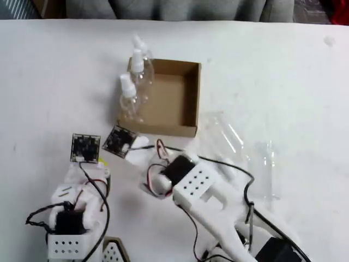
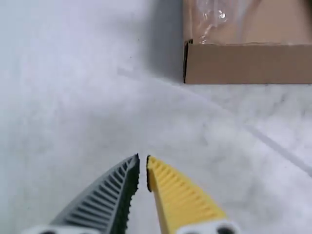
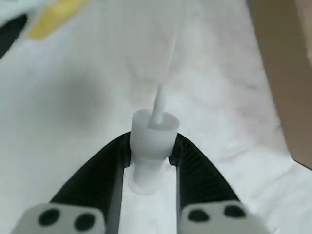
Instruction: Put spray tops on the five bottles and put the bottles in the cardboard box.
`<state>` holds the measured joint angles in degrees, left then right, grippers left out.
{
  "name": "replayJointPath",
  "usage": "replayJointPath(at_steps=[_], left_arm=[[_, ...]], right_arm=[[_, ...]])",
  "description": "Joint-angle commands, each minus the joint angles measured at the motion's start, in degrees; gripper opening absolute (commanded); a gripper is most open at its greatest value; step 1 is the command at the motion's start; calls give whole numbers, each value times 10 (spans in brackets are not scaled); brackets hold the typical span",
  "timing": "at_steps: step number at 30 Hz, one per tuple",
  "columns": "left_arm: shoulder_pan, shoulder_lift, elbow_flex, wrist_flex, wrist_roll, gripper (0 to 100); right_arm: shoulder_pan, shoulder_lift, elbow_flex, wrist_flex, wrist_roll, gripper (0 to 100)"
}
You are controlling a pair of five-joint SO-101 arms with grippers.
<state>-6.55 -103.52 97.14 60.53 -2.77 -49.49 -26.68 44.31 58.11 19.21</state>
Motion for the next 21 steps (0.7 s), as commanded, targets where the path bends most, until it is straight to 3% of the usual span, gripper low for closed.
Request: replayJointPath(at_steps=[1,9,16,21], left_arm=[[0,-11,-2,-9,-6,27],[0,-11,-2,-9,-6,27],[-1,-11,-2,-9,-6,27],[-1,-11,-2,-9,-6,27]], right_arm=[[-12,1,25,-65,-1,22],[-12,1,32,-43,-1,224],[-3,-19,-3,58,85,223],[73,-83,-54,172,105,204]])
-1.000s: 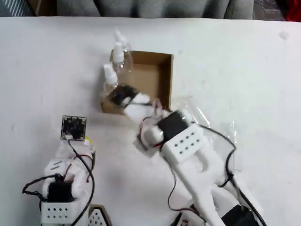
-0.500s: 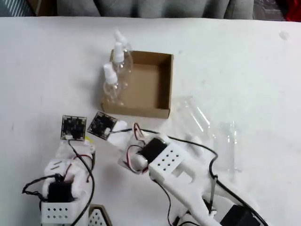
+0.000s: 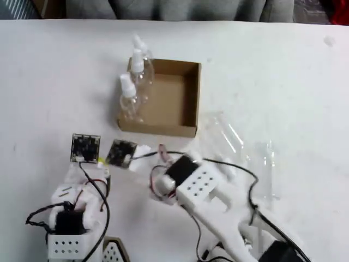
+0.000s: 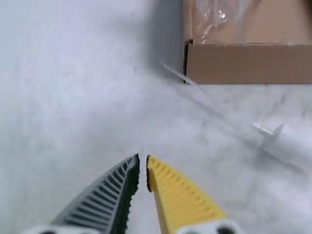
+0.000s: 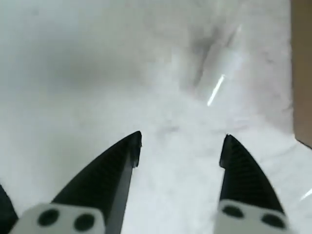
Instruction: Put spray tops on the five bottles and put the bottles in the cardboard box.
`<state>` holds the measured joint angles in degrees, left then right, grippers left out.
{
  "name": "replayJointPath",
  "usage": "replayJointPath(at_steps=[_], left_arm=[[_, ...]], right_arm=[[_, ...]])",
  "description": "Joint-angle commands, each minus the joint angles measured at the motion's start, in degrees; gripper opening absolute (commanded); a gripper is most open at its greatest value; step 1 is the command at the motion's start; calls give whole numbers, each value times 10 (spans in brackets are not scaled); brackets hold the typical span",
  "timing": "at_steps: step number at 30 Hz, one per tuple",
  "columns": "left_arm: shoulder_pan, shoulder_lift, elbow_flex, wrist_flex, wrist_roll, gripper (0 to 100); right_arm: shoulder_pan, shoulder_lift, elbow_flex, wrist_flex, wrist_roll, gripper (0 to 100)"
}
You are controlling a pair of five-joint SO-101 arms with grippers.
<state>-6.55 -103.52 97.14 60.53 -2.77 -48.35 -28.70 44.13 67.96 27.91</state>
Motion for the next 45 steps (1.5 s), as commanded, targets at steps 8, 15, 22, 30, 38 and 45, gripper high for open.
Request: replayJointPath(at_steps=[8,15,22,30,38,45], left_arm=[[-1,-11,-2,-9,-6,27],[-1,-11,-2,-9,-6,27],[-1,-11,-2,-9,-6,27],[-1,-13,-2,-12,-7,27],[-6,-13,-2,-46,-137,28],[0,-12,-6,7,-318,28]], right_arm=[[296,-192,-25,131,18,15],[531,-276,58,131,21,38],[768,-314,136,52,17,38],[867,-319,307,-107,17,38],[858,-314,347,-149,17,38],[851,-314,374,-191,21,38]])
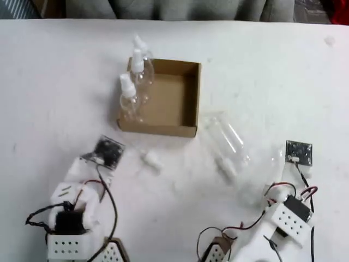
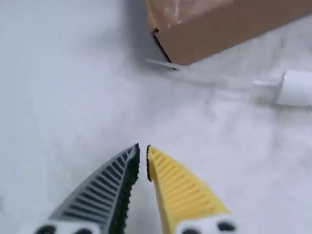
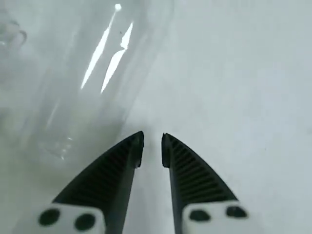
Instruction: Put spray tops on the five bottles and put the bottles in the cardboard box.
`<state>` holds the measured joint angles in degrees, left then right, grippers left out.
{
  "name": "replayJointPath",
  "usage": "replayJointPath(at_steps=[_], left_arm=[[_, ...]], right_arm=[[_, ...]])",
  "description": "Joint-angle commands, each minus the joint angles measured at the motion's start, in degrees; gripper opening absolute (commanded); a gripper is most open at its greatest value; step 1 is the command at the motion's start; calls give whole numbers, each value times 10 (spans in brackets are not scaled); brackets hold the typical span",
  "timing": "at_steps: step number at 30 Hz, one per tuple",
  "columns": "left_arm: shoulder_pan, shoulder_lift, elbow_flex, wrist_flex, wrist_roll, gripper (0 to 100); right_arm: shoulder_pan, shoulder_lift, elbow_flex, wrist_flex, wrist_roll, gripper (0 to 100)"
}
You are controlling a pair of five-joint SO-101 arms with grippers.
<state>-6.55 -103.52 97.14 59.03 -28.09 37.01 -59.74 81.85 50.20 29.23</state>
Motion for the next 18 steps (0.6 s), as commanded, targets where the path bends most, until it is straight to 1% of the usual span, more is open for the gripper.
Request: replayJointPath(at_steps=[1,4,6,11,15,18], left_arm=[[5,-12,-6,23,-82,28],[29,-12,-6,33,-176,28],[54,-12,-6,39,-215,28],[113,-10,-16,40,-246,28],[183,-6,-78,93,-249,26],[232,46,-158,137,-251,26]], right_arm=[[-3,-4,-4,-14,8,38],[1,-4,-4,-14,8,38],[2,-4,-4,-14,5,38],[2,-5,-4,-12,4,38],[1,-5,-4,-12,4,38],[-1,-5,-4,-11,4,38]])
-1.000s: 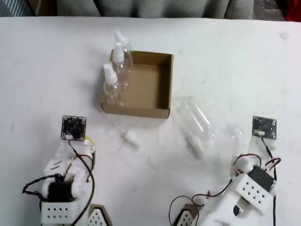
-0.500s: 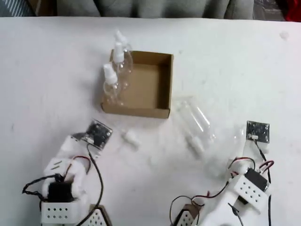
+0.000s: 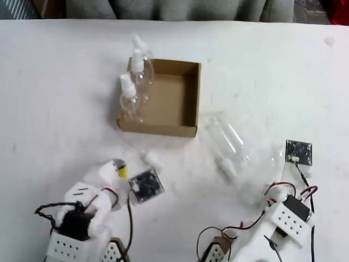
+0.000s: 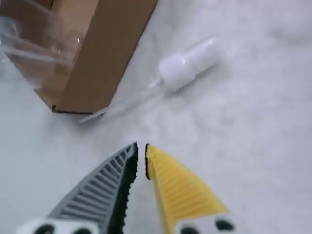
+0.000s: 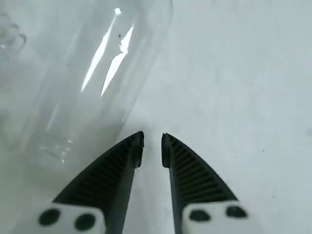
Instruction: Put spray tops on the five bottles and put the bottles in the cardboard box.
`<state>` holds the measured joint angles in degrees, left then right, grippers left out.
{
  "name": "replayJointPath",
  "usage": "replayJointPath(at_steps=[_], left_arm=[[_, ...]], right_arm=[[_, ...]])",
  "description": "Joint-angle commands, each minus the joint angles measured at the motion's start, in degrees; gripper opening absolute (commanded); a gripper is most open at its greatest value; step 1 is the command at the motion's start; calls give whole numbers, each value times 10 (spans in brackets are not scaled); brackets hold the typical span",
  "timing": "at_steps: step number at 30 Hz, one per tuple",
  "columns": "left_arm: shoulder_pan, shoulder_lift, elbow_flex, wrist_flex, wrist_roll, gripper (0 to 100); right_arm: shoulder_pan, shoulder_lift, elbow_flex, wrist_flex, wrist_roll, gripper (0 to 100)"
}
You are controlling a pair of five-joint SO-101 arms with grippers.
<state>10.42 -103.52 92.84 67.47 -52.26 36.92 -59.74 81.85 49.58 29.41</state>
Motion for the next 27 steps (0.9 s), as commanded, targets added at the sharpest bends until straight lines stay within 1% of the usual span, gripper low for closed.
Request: replayJointPath(at_steps=[1,4,8,15,20,27], left_arm=[[75,77,-143,62,-12,27],[93,184,-229,73,-48,27],[89,326,-316,72,-90,28],[93,518,-392,58,-220,28],[94,666,-442,-4,-228,35],[94,858,-558,-5,-229,199]], right_arm=[[-1,-5,-4,-6,2,38],[-2,-5,-4,-6,2,38],[-2,-5,-4,-6,2,38],[-1,-6,-4,-4,2,38],[-2,-5,-4,-4,5,38],[-3,-4,-4,-4,6,38]])
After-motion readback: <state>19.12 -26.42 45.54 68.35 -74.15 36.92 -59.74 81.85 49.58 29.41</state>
